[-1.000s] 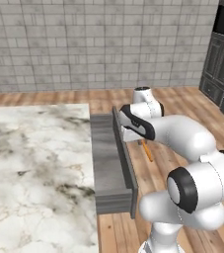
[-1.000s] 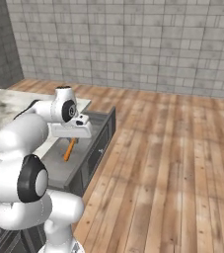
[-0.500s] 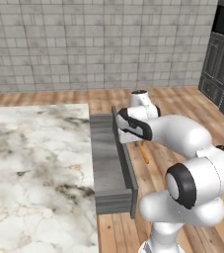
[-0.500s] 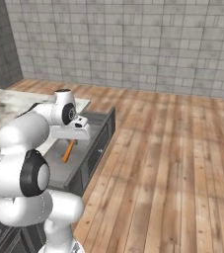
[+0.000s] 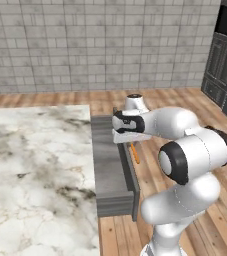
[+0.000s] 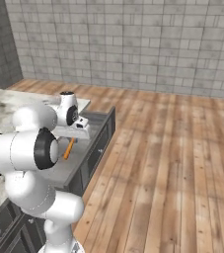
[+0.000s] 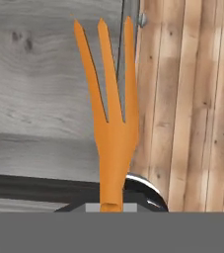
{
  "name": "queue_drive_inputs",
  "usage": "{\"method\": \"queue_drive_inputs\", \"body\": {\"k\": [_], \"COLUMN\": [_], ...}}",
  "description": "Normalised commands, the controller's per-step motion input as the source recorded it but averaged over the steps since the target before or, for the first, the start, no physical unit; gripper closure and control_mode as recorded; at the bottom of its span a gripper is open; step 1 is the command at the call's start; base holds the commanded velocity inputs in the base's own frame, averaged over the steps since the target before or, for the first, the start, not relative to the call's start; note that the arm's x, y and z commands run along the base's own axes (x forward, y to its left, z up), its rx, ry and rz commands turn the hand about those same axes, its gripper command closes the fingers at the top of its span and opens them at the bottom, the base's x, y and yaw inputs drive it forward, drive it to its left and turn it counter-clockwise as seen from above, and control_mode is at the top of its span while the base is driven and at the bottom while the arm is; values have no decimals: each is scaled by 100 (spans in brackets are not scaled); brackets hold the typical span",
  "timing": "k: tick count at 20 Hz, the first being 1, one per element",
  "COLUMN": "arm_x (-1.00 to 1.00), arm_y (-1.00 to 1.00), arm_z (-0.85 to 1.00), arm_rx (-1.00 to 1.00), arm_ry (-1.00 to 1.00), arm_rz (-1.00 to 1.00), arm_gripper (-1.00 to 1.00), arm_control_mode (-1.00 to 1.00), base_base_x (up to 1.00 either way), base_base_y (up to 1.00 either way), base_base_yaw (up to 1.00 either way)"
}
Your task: Organize the utensils by type. Pick up the wooden spoons from the counter and place them in the open cabinet. Then pick up the metallic utensils from the counter and place them in the open drawer.
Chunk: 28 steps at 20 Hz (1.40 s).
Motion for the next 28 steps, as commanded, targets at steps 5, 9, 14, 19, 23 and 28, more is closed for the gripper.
{"method": "queue_drive_inputs", "body": {"k": [5, 9, 14, 19, 23, 28], "arm_x": [51, 54, 62, 52, 31, 27], "arm_y": [29, 39, 39, 28, 0, -2], "arm_z": [-31, -31, -23, -31, -44, -47], "arm_rx": [8, 3, 0, 0, -2, -1], "arm_ry": [2, 2, 3, 6, 3, 5], "arm_rz": [0, 0, 0, 0, 0, 0], "arm_gripper": [100, 100, 100, 100, 100, 100], "arm_control_mode": [-100, -100, -100, -100, -100, -100], "base_base_x": [0, 0, 0, 0, 0, 0], "base_base_y": [0, 0, 0, 0, 0, 0], "base_base_yaw": [0, 0, 0, 0, 0, 0]}}
